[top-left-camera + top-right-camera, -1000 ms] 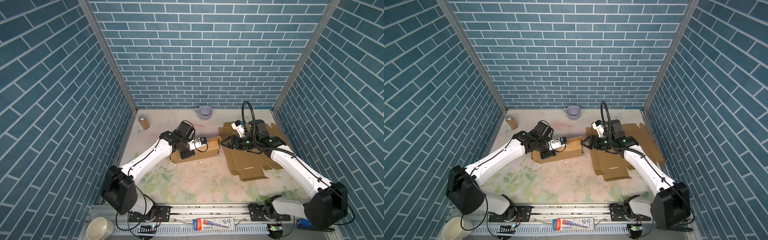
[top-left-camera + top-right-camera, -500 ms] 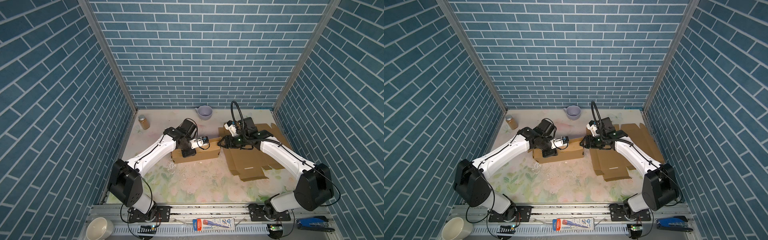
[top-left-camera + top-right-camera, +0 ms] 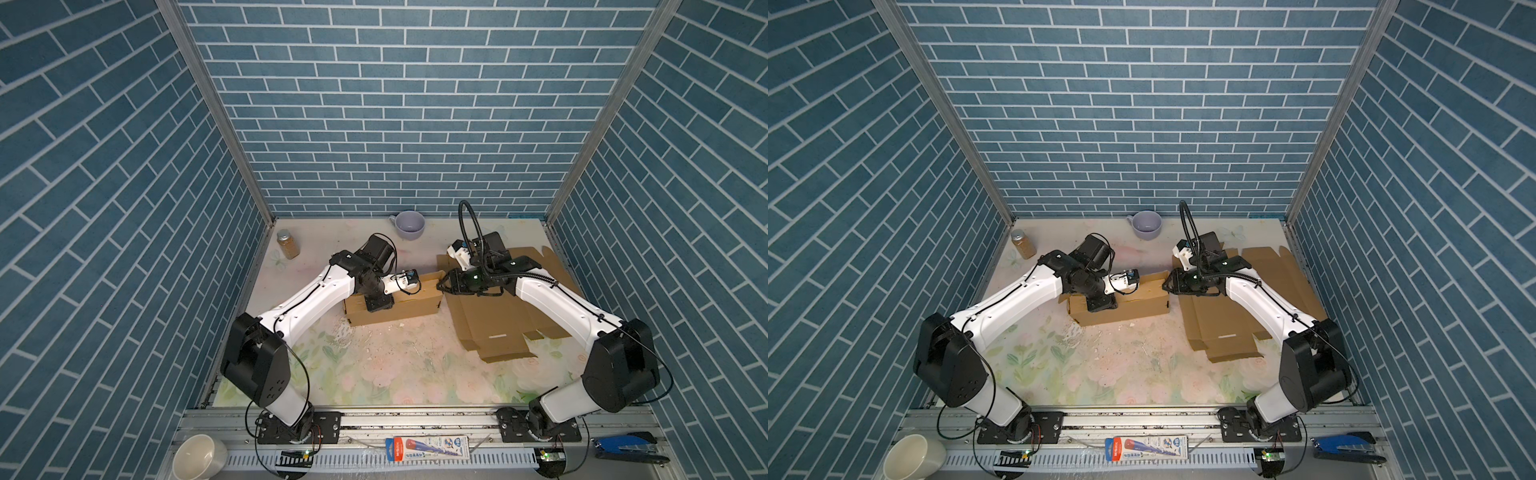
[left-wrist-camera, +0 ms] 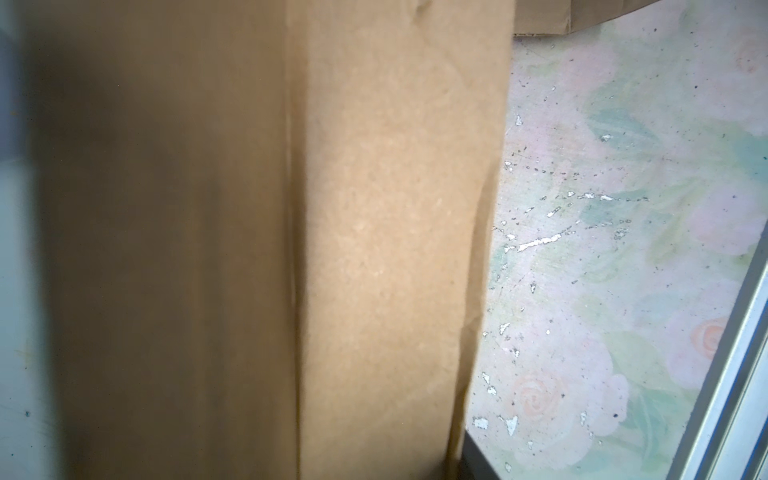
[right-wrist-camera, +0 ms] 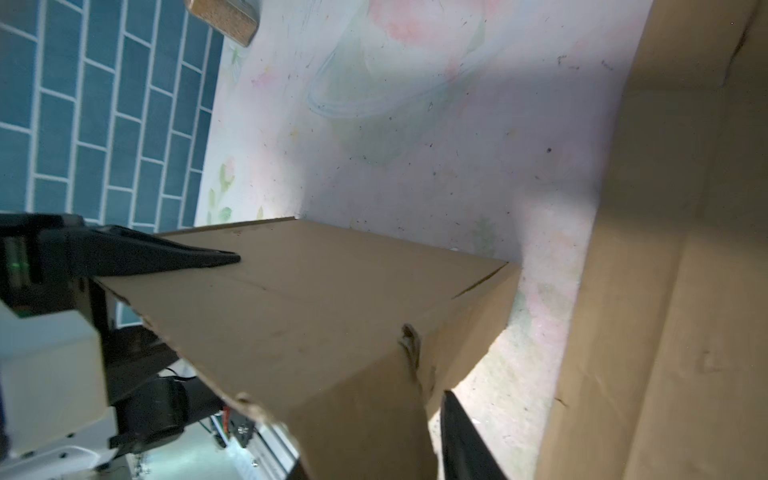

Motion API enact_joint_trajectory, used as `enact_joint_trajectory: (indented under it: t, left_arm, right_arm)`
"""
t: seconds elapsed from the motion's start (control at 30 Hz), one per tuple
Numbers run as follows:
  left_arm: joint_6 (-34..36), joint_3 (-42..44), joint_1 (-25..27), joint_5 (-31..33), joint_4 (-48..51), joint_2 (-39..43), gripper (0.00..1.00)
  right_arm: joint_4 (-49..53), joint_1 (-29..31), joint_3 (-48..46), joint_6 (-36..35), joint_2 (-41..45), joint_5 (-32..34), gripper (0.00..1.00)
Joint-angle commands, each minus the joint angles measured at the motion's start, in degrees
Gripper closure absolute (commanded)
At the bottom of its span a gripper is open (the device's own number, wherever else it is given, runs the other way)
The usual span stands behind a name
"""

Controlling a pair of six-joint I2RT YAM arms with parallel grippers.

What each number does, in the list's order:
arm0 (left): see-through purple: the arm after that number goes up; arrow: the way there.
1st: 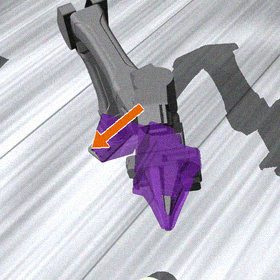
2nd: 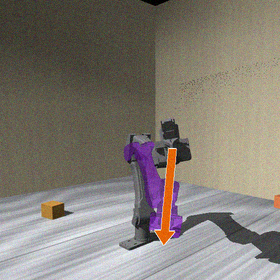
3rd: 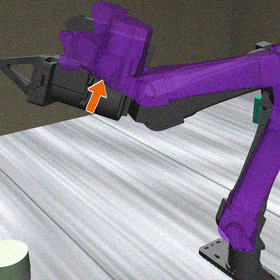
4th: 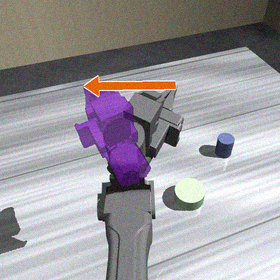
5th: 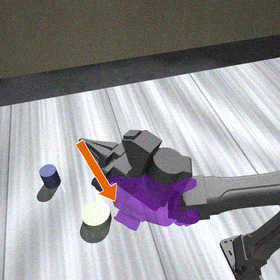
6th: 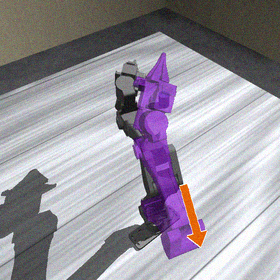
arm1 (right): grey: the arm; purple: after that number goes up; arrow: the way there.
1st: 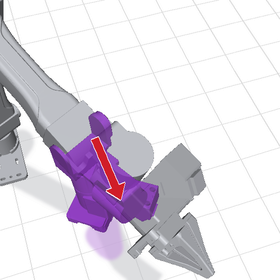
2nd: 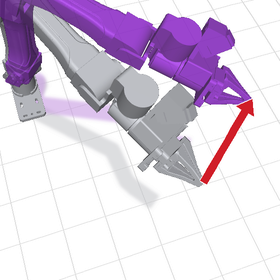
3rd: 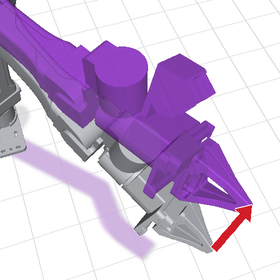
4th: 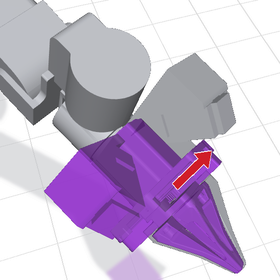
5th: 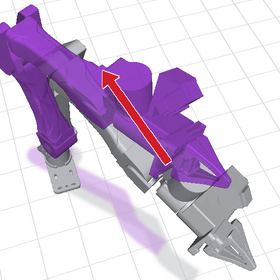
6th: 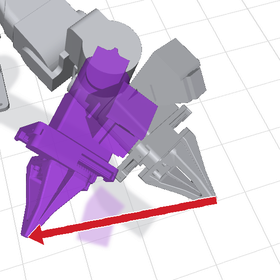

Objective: Fold the paper box
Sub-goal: 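Set the box upright with the left gripper while the right gripper grasps the lid flaps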

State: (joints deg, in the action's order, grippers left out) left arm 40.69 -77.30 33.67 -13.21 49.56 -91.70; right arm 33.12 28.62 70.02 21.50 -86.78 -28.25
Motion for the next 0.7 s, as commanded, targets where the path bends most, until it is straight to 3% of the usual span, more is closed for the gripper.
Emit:
enact_joint_trajectory:
  t: [0.0, 0.23, 0.67]
  left_arm:
    - [-0.63, 1.71, 0.61, -4.55, 1.85, -3.84, 0.76]
    - [-0.53, 1.59, 0.61, -4.46, 1.65, -4.26, 0.76]
    - [-0.51, 1.64, 0.61, -4.23, 1.45, -3.97, 0.77]
  right_arm:
    - [7.99, 0.20, 6.04, -7.46, 0.93, 5.91, 0.52]
    - [17.11, 1.46, 13.96, -13.84, -0.70, 12.47, 0.54]
    - [19.35, 4.08, 18.91, -13.87, -5.14, 15.32, 0.78]
